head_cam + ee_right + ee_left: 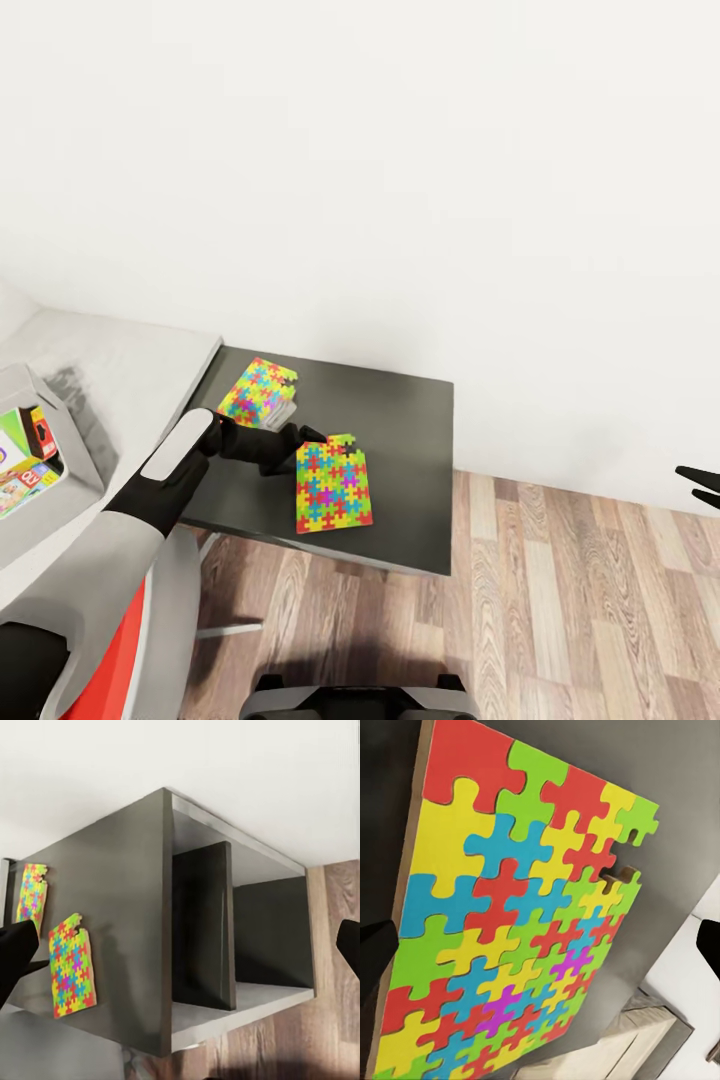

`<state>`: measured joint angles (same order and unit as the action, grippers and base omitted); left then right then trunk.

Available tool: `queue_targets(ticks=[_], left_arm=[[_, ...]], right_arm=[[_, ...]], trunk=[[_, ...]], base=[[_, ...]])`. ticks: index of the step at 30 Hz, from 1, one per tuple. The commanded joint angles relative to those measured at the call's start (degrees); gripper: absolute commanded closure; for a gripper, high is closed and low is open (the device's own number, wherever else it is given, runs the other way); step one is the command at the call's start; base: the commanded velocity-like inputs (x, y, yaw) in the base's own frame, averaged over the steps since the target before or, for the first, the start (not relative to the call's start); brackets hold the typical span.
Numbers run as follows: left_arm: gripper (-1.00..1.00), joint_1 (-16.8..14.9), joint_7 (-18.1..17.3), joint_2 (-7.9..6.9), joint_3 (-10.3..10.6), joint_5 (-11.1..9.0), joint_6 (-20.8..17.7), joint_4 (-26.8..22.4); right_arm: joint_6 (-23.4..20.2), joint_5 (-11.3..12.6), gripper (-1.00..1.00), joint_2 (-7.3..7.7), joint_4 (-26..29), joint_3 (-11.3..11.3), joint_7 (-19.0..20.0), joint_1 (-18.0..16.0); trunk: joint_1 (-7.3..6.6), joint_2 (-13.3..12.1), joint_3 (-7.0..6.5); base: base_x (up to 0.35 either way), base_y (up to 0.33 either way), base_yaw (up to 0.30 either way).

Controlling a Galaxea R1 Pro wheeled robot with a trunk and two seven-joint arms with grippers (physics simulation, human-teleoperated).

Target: Put all the toys in the child's room - the three board games (two on the bed and one on the table), the two jigsaw puzzles on the table, and the tennis ball on the table - inside the toy box on the table in the child's room.

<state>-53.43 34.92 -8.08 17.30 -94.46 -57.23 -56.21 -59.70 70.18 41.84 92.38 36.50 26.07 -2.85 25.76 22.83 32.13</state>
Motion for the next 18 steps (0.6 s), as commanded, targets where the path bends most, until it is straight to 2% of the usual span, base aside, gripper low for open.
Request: queue_targets(ticks=[1, 18], left_arm=[[-1.00, -0.04, 0.57, -0.04, 0.14, -0.61, 0.09, -0.05], [-1.00, -0.06, 0.34, 0.06, 0.17, -0.68, 0.21, -0.02]], right_arm=[[-0.01, -0.49, -1.00, 0.00, -0.01, 0.07, 0.49, -0.05], [0.94, -0.42, -1.00, 0.01, -0.01, 0.00, 0.54, -0.05]], trunk=[[0.03, 0.09, 0.08], [0.03, 0.09, 0.08]], base=[[-0.039, -0.025, 0.000], [-0.012, -0.008, -0.001]])
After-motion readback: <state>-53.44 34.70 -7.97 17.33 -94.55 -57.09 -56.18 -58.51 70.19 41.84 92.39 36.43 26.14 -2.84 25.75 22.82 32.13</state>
